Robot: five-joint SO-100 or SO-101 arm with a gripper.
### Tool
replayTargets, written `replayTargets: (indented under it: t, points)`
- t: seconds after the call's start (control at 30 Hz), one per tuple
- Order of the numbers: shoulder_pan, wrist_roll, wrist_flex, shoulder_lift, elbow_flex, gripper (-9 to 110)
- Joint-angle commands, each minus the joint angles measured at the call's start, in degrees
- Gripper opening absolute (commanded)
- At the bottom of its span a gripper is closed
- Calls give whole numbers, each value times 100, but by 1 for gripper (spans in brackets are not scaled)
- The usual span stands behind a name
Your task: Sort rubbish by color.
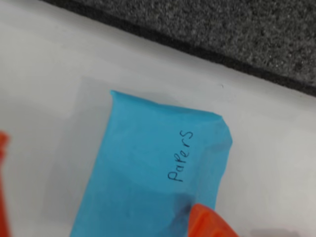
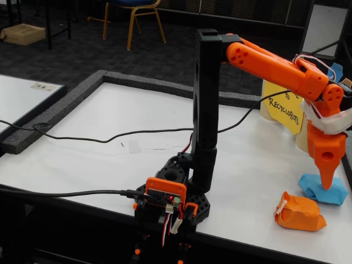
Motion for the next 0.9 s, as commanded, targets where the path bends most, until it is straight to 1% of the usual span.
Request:
replayTargets:
  t: [0.0,0.13,0.53,0.87]
  points:
    - [70,-141,53,114,-967,35]
    - [211,-378,79,-18,-1002,34]
    - [360,-387,114,-896,-1327,32]
    - [70,-343,132,-1204,-1397,5]
